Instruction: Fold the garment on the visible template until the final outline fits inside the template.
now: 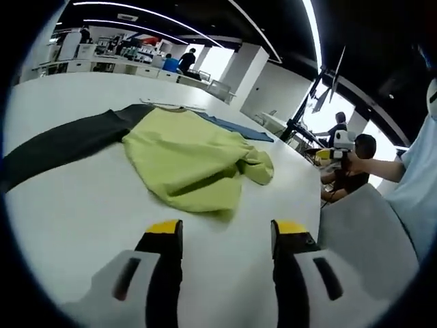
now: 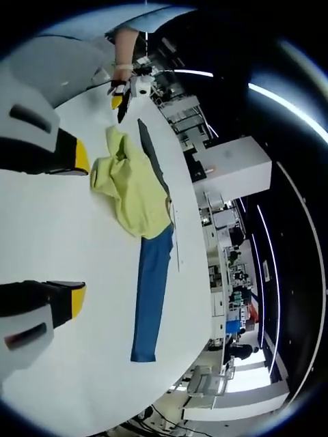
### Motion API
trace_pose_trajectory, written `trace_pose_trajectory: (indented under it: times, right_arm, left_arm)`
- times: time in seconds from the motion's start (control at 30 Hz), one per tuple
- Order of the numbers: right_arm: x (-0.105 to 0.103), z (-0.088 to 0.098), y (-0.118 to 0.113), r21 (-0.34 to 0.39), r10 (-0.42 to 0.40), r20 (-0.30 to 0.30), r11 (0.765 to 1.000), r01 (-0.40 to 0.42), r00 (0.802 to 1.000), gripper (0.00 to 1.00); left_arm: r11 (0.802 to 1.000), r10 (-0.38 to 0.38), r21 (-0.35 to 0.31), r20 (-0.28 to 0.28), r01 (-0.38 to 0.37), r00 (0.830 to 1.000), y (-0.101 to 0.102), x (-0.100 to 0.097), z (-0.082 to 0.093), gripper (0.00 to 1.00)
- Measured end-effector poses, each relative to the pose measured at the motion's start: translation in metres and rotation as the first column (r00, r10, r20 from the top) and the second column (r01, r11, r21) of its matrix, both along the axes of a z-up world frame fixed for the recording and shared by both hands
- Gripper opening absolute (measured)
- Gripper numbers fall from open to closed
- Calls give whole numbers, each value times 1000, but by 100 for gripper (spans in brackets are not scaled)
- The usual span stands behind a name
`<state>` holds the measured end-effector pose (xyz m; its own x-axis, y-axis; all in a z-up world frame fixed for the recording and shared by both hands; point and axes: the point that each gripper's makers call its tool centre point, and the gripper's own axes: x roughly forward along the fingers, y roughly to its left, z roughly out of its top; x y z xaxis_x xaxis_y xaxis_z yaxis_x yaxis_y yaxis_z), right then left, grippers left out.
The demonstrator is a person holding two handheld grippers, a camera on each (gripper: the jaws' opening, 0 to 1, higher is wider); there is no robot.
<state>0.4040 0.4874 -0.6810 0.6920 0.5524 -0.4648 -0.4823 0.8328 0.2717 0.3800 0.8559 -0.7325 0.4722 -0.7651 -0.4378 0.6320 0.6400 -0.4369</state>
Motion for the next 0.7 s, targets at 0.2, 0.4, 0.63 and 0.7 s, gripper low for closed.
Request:
trace_pose_trajectory:
  times: [0.2,0.4,0.63,0.7]
  right_arm:
    - [-9,1,9,-10,32,14,999,-32,999,62]
    - [-16,-5,5,-1,19,2,1000,-19,1000,60]
    - [-21,-8,4,6,8,-10,1000,-8,1000,59]
    - [-22,-10,7,11,12,-20,1000,-11,1000,57]
  left_arm:
    - [998,-12,63,19,11,1000,-16,5,-20,38]
    - [998,21,65,48,-24,999,-27,16,-23,33]
    - [997,40,64,49,-43,998,-29,20,-25,24]
    - [996,58,70,48,-61,997,-27,22,-26,19]
